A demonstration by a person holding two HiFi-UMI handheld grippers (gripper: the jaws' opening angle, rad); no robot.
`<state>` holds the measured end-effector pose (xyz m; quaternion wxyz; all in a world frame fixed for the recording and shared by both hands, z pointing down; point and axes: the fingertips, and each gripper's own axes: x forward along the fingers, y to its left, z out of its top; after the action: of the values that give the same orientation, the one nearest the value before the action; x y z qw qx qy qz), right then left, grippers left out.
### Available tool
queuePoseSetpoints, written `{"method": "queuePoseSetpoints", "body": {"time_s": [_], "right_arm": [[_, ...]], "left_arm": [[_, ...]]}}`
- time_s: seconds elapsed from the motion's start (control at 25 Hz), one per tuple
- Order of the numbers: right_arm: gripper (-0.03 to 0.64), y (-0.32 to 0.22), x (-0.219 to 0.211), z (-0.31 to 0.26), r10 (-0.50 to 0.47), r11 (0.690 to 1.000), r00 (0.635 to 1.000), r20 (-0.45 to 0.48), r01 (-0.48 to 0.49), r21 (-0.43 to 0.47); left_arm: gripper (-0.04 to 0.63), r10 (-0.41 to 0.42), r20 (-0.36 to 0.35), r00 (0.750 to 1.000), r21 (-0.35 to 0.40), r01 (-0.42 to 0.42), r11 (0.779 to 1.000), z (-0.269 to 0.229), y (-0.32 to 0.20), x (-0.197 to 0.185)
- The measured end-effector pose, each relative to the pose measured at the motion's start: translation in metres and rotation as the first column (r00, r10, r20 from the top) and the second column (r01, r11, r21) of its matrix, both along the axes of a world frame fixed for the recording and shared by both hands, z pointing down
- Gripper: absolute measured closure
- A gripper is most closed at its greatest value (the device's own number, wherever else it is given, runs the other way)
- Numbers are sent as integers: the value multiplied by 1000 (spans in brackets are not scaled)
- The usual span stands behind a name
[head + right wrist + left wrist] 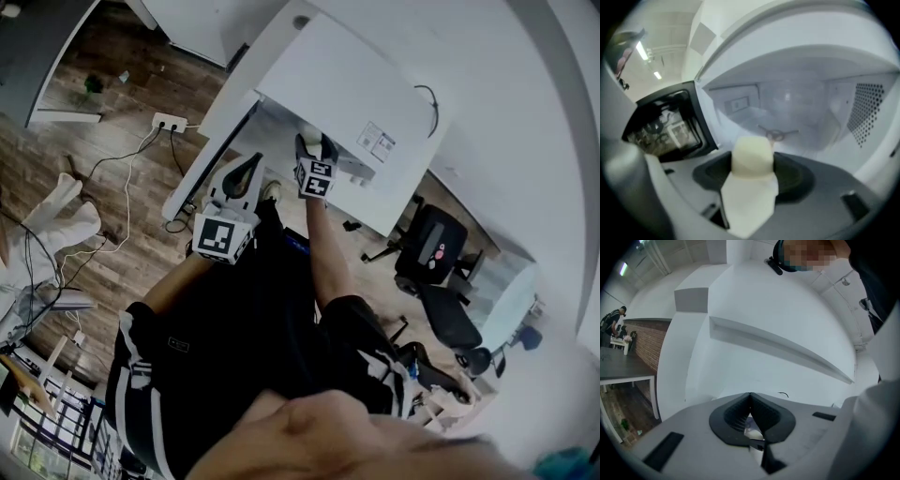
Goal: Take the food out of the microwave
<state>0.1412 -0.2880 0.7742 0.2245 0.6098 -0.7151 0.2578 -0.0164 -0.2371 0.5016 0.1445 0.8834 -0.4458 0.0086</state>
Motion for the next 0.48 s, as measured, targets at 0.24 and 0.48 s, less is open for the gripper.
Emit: {"method": "queuePoseSetpoints", "body": {"time_s": [0.24, 0.48], "right_arm": [[324, 24, -4, -16, 17, 1000, 1000, 12, -17, 13], [324, 49, -15, -36, 41, 998, 999, 34, -42, 41]], "left_arm": [[564, 9, -21, 1000, -7, -9, 1000, -7, 9, -5], [564, 41, -27, 999, 18, -40, 999, -10, 22, -15]]}}
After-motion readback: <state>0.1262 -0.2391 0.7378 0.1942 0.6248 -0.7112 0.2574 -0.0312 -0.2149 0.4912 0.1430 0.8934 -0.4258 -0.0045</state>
